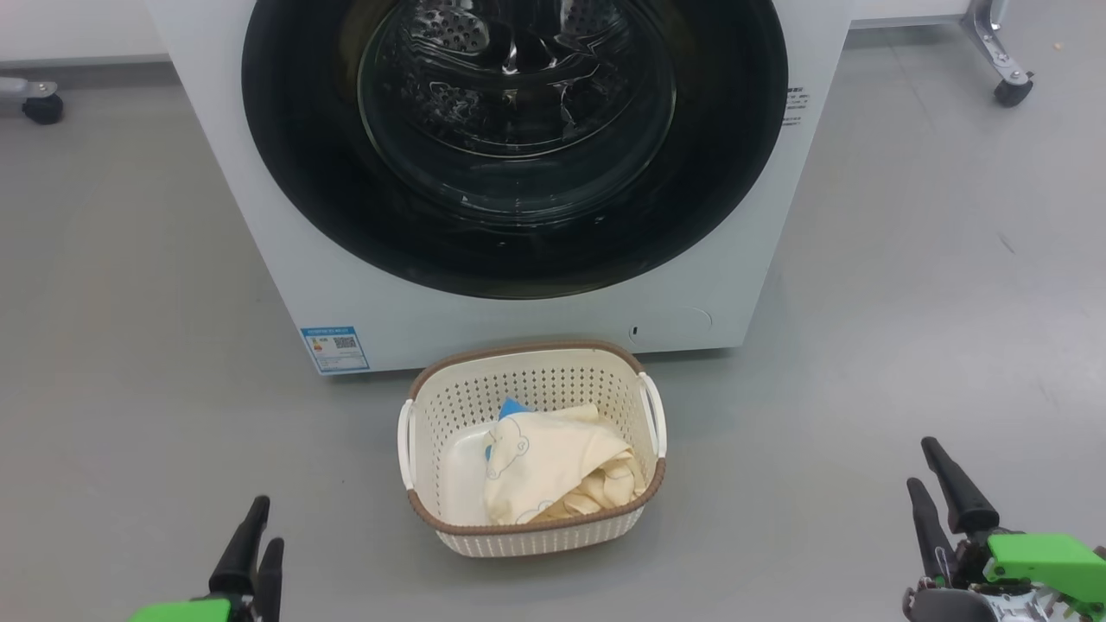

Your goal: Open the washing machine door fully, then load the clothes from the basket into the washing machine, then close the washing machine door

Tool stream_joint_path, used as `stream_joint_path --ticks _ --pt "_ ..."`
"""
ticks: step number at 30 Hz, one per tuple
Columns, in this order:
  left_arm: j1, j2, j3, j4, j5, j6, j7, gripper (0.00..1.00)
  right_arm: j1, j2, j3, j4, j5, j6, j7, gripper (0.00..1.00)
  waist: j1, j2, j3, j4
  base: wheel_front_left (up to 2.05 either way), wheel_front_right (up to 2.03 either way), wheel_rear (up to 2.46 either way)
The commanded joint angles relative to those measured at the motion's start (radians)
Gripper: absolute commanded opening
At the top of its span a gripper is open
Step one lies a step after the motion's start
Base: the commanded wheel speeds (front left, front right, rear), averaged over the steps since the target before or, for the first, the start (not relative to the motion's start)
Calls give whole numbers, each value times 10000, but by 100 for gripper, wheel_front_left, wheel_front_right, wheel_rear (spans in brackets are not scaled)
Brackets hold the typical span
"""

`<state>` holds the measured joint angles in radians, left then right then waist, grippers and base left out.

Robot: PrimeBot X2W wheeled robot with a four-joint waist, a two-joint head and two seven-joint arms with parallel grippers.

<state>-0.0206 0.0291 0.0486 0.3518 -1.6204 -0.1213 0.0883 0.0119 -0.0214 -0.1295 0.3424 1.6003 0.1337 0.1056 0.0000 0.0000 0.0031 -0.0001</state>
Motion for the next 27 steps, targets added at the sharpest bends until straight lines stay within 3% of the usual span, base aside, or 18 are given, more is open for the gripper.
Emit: stream_joint_path --ticks 1,13,27 --pt "-520 83 -10 -376 93 -16 -44 100 -478 -145 -69 -381 -52 -2 -56 100 0 0 3 0 0 0 0" --pt "-885 318 -369 -421 1003 -6 -703 100 -754 -652 23 -457 -1206 -7 -559 100 0 0 39 2 0 0 0" --pt "-1125 409 -602 -466 3595 400 -1147 100 -1063 -1010 114 -309 -4262 -11 -1009 100 0 0 32 11 0 0 0"
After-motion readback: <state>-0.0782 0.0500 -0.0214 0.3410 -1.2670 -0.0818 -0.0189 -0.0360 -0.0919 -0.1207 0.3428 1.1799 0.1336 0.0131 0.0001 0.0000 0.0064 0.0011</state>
